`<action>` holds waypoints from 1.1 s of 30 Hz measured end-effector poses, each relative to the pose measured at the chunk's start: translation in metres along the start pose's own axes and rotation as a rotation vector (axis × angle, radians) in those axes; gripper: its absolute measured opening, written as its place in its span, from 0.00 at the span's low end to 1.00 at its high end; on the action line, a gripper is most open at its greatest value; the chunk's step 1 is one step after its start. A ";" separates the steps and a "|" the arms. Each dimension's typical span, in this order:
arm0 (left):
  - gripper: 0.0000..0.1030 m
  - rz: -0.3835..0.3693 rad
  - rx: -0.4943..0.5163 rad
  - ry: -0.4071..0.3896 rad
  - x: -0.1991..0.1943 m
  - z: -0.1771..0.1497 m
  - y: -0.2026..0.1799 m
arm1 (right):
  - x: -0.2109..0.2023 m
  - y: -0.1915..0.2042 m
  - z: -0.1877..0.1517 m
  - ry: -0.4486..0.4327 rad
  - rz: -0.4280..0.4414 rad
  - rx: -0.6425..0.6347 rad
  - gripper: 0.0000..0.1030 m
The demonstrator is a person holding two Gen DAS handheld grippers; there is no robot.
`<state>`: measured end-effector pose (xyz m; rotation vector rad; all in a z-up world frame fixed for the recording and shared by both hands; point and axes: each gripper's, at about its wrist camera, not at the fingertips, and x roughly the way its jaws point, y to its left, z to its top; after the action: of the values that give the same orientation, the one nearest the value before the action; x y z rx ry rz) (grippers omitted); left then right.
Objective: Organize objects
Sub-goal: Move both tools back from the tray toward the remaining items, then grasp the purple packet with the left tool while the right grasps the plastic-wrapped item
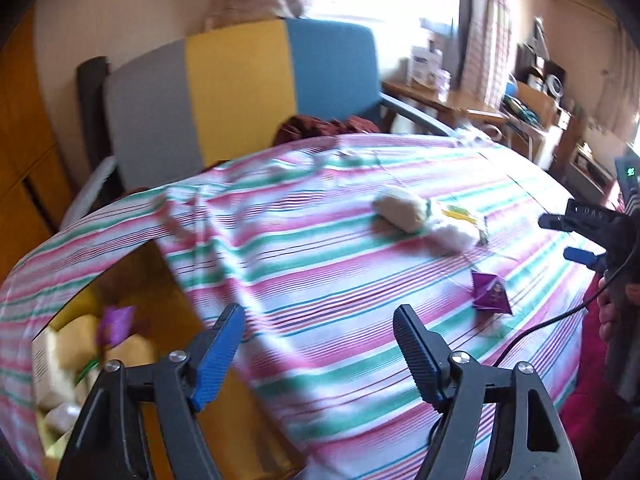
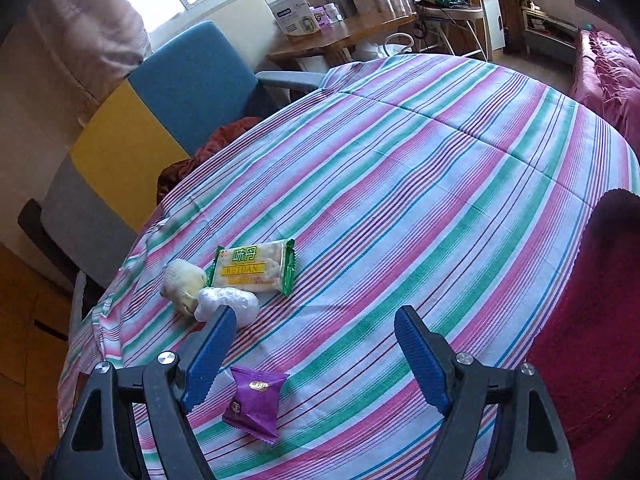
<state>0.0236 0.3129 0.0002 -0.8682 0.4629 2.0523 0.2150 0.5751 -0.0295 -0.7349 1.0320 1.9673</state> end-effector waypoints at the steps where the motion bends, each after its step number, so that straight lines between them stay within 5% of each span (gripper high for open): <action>1: 0.74 -0.027 0.015 0.011 0.009 0.005 -0.009 | 0.000 0.000 0.001 -0.003 0.010 -0.001 0.81; 17: 0.71 -0.272 0.204 0.131 0.080 0.023 -0.132 | -0.009 -0.034 0.009 -0.054 0.034 0.164 0.81; 26: 0.70 -0.289 0.271 0.195 0.114 0.019 -0.162 | -0.003 -0.031 0.008 -0.028 0.047 0.162 0.81; 28: 0.60 -0.294 0.254 0.224 0.127 0.017 -0.161 | -0.001 -0.030 0.008 -0.020 0.043 0.155 0.81; 30: 0.38 -0.297 0.232 0.242 0.135 0.013 -0.157 | 0.001 -0.028 0.007 -0.011 0.041 0.143 0.81; 33: 0.34 -0.288 0.228 0.205 0.128 0.008 -0.148 | 0.003 -0.025 0.007 0.000 0.056 0.131 0.81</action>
<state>0.0883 0.4748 -0.0888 -0.9501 0.6314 1.6219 0.2338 0.5915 -0.0384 -0.6403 1.1800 1.9262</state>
